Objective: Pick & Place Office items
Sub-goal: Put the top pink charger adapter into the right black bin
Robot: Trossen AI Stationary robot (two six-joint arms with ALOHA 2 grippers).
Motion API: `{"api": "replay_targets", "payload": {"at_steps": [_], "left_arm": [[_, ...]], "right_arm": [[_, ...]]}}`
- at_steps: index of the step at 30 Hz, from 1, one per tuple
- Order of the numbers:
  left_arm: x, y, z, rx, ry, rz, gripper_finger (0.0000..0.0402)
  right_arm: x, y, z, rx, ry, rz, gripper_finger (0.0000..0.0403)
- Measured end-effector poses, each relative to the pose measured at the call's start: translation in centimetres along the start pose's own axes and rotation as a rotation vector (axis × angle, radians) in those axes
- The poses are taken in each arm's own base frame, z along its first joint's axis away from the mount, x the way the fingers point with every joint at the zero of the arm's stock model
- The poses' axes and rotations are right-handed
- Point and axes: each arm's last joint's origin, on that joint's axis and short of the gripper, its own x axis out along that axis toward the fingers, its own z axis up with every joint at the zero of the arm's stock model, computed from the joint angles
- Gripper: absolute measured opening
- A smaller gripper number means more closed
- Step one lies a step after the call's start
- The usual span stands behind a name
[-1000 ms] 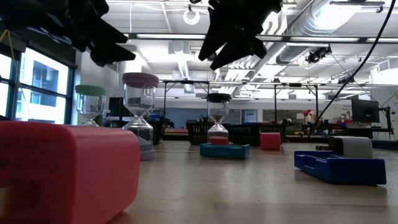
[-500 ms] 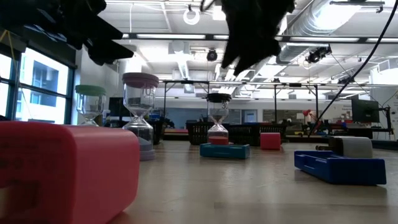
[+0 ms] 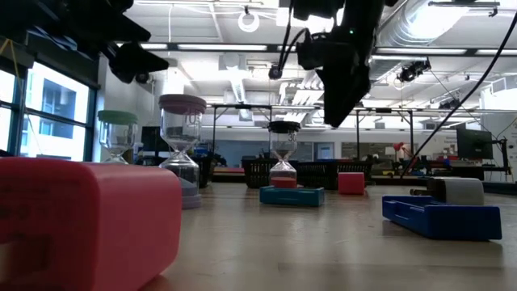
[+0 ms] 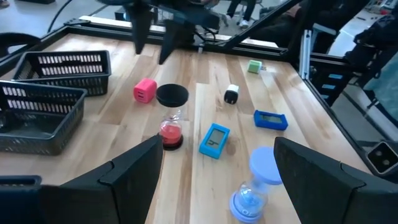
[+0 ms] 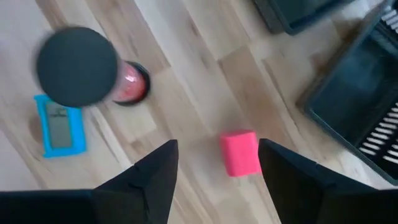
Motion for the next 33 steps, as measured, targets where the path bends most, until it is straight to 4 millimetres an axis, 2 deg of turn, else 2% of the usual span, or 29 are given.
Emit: {"api": "replay_targets", "payload": {"at_steps": [7,11,16,27,33], "left_arm": [[0.0,-0.3,0.0,0.004,0.0,-0.02,0.0301],[-0.1,-0.3,0.0,0.004,0.0,-0.02,0.0301],[0.0,-0.3,0.0,0.004,-0.003,-0.006,0.0301],[0.0,-0.3,0.0,0.005,-0.003,-0.006,0.0301],[0.0,-0.3,0.0,-0.011,-0.003,-0.007,0.0301]], "right_arm": [[2.4,-2.5,-1.4,0.046,0.139,-0.001,0.0188],[3.7,-3.5,-1.7,0.049,0.127,-0.003,0.0178],[4.0,-4.3,-1.5,0.051,0.121,-0.009,0.0175],[4.1,-3.9,-0.8,0.003,0.055,0.041,0.0177],[4.0,-3.7,-0.7,0.035,0.052,0.084,0.0217]]}}
